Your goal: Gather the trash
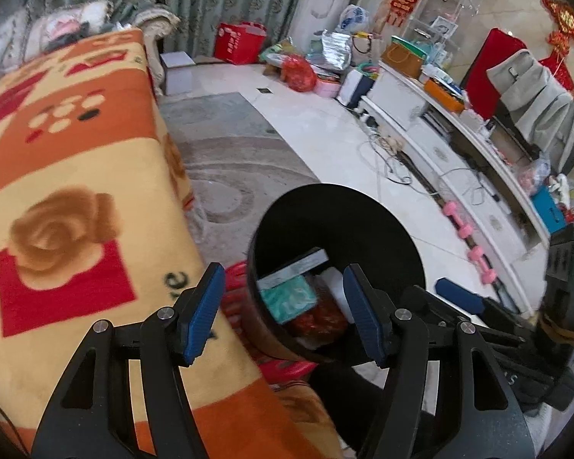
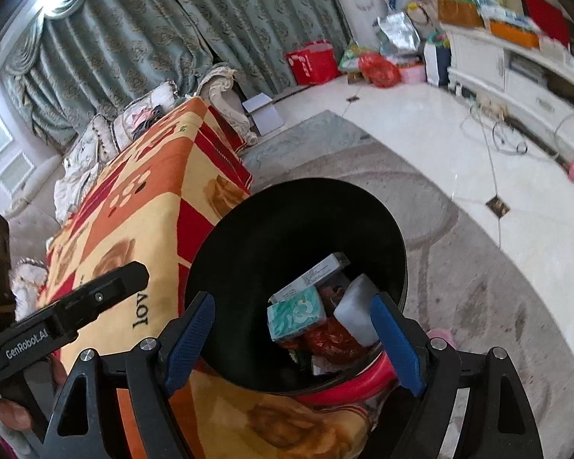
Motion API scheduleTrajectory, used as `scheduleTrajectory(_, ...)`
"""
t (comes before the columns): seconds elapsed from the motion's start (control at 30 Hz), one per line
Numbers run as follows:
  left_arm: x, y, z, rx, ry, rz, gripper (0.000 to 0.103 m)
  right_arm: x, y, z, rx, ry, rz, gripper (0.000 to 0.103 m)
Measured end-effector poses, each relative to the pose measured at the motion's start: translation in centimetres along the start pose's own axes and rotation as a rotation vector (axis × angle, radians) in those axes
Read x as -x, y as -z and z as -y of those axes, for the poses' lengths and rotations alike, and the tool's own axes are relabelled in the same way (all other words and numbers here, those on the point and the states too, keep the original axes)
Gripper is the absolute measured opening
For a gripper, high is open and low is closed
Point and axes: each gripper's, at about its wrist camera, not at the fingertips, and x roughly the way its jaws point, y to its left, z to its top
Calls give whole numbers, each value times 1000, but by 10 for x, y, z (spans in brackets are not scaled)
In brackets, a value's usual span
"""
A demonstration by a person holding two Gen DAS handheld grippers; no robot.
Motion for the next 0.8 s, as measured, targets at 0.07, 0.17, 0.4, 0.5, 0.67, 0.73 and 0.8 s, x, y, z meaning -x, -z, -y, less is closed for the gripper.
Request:
scheduleTrajectory(0.07, 9, 2, 0, -3, -10, 22, 63, 7, 2, -8, 26, 15, 23, 82)
scheduleTrajectory(0.17, 23, 6, 0, 1, -28, 58, 63, 18, 3, -20, 59, 40, 65, 82)
scheduleTrajectory(0.4, 59, 15, 3, -44, -121, 142, 63, 41, 1, -42, 113, 80, 143, 82)
scheduleTrajectory(0.5, 72, 18, 0, -36, -105, 162, 63, 51, 0, -52, 132, 91, 175, 82)
scheduleTrajectory(0.67, 94, 19, -2, -30, -104, 213, 63, 67, 2, -70, 184, 116, 234, 82)
scheduleTrajectory(0.73, 103, 19, -3, -32, -107, 238, 63, 74, 1, -78, 204, 120, 262, 82)
scheduleTrajectory(0.8, 110, 19, -3, -40, -112, 254, 63, 79, 0, -83, 217, 122, 280, 82)
